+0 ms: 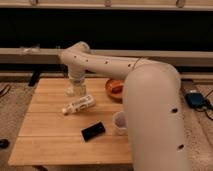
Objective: Place the white sponge in the ceramic bowl
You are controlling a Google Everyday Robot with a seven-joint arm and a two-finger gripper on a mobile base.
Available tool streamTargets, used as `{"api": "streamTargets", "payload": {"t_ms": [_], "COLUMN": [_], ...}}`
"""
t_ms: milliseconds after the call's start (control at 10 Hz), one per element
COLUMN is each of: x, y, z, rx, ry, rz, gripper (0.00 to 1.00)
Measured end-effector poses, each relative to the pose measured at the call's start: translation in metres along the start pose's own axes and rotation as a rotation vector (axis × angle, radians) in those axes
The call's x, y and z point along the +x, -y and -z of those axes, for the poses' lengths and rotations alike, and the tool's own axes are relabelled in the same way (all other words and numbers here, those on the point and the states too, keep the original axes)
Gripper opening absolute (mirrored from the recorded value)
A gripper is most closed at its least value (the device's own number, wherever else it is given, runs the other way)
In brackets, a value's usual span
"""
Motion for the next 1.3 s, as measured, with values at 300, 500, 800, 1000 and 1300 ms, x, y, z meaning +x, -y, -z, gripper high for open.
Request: {"api": "streamTargets", "payload": {"t_ms": [300, 500, 800, 1000, 1300], "x": [0.056, 0.092, 0.138, 0.163, 0.2], "y": [0.014, 0.019, 0.026, 0.033, 0.044], "z": [-0.001, 0.0, 0.0, -0.005, -0.025], "rx": [0.013, 0.023, 0.034, 0.035, 0.038], "ry": [-0.026, -0.029, -0.053, -0.08, -0.141], "rz": [-0.164, -0.255, -0.334, -0.365, -0.418], "gripper": [0.0, 0.0, 0.0, 0.0, 0.23]}}
